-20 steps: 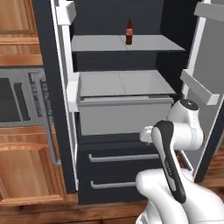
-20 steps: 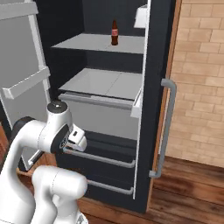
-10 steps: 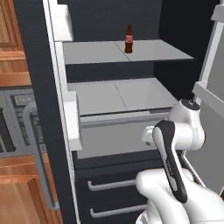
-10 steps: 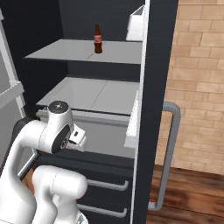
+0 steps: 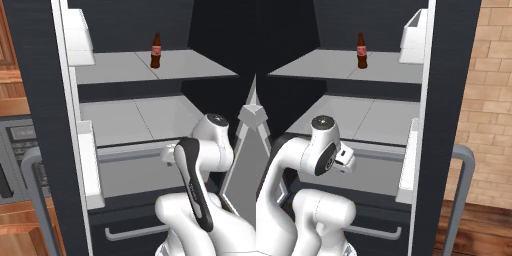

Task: Open the fridge, grab two sodas, and place both sodas inside the bowl with ice on the dining counter.

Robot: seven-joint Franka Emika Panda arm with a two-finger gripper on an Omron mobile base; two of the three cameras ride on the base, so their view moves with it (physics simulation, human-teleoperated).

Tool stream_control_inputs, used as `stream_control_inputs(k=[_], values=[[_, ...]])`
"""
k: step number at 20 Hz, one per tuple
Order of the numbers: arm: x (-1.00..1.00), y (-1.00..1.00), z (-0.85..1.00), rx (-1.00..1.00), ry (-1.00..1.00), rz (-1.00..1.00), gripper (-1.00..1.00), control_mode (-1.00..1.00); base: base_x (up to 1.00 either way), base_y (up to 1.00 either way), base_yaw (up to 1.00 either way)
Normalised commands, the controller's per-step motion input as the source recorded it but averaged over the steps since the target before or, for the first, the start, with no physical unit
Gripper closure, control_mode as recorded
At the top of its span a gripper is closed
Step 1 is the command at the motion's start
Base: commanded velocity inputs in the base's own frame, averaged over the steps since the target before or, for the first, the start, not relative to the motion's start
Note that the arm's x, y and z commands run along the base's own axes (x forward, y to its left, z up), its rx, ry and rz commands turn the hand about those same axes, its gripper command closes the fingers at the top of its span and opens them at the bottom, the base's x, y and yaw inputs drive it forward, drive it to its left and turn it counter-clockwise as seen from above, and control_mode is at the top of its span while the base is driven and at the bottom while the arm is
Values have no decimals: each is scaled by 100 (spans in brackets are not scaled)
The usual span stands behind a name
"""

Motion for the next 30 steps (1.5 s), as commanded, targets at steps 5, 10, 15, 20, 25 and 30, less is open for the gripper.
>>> stream_control_inputs(k=[5, 10, 15, 20, 25, 30], values=[[15, 0, 6, 1, -13, 4, -100, -100, 44, 0, 1], [17, 1, 52, 0, -39, 8, -100, -100, 0, 0, 0], [3, 19, 92, -3, -35, 0, -100, -100, 0, 0, 0], [0, 13, 100, -13, -35, 0, -100, -100, 0, 0, 0], [1, 0, 99, -19, -30, -2, -100, -100, 0, 0, 0], [14, 0, 82, -20, -25, -4, -100, -100, 0, 0, 0]])
